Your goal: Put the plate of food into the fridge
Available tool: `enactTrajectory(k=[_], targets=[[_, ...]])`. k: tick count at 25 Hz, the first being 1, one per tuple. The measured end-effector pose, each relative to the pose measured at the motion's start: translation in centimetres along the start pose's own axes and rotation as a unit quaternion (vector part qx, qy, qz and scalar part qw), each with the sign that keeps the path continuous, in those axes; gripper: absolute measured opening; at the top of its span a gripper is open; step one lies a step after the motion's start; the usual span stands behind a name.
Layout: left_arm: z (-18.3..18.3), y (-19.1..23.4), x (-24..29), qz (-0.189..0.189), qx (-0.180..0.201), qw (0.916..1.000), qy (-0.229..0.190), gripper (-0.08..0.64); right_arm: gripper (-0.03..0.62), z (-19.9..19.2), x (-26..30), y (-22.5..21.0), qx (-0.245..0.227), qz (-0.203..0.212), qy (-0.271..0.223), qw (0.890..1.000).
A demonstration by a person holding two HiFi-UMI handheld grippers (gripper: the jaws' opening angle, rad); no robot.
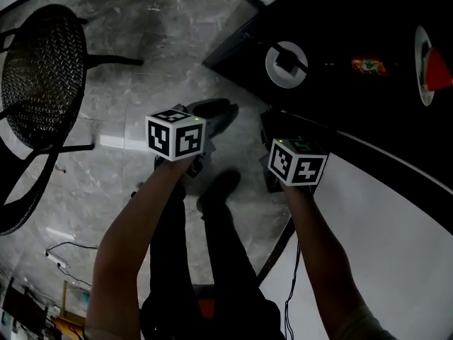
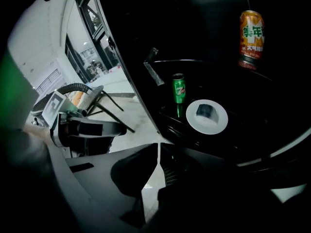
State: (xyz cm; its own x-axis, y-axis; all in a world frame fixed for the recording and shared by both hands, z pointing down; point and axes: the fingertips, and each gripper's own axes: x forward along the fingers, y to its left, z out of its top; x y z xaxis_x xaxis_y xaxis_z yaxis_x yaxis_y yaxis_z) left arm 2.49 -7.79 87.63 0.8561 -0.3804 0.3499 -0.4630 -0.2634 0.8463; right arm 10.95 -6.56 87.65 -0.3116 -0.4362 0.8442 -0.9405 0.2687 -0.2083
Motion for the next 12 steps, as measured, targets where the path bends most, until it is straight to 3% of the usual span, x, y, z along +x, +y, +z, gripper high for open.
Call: enactTrajectory(k=[2, 3, 5, 10, 12], targets=[[0.7, -0.7, -0.5, -0.005, 0.010, 0.9999, -0.002, 0.096, 0.032, 0.1, -0.7, 0.6, 0.015, 0.003, 0.004, 1.000], [1.0, -1.0, -0.8, -0.010, 0.016, 0.9998, -0.003, 0.044, 0.032, 0.0, -1.0, 1.0, 0.027, 0.008, 0.010, 1.000], [0.8, -1.9, -1.3, -0.020, 0.021, 0.9996, 0.005, 0.013, 0.032, -0.4, -1.4, 1.9, 0.053, 0.018, 0.024, 0.998], [-1.7, -4.6, -3.3, 0.007, 0.045, 0.9973, 0.058, 0.009, 0.028, -0.9, -4.6, 3.3, 0.104, 0.006, 0.051, 0.993], [-1.7, -5.6, -4.1, 0.020, 0.077, 0.9935, 0.081, 0.009, 0.023, -1.1, -5.6, 3.6, 0.125, -0.004, 0.057, 0.990]])
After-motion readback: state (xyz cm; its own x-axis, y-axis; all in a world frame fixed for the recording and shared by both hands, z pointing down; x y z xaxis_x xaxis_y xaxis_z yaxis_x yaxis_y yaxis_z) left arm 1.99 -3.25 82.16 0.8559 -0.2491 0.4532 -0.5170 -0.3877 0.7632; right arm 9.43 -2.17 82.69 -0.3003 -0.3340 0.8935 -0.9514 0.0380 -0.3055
